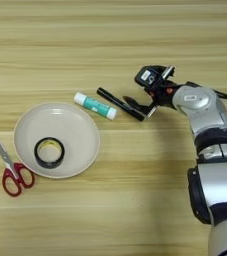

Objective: Move the objects on the table

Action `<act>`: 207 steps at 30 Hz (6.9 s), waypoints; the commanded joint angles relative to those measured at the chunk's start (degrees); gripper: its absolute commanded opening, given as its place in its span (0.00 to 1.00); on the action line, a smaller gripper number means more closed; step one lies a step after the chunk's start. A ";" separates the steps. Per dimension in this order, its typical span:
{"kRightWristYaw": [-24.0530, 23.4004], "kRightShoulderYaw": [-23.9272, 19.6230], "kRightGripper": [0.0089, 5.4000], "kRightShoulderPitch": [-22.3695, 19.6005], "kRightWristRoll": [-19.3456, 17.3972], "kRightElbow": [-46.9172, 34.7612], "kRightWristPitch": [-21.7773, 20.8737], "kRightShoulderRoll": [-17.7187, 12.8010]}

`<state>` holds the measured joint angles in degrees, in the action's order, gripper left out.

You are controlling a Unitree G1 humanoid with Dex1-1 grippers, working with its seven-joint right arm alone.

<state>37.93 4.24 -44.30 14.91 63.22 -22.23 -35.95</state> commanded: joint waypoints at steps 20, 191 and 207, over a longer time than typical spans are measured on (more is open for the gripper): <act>19.55 -8.10 0.99 5.45 -24.72 -34.99 11.28 1.37; 30.81 8.77 0.75 12.77 -13.89 -40.28 12.42 9.64; 28.33 0.77 0.75 10.89 -16.70 -37.98 12.12 5.30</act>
<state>68.97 7.81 -28.29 -0.12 26.93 -9.35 -28.22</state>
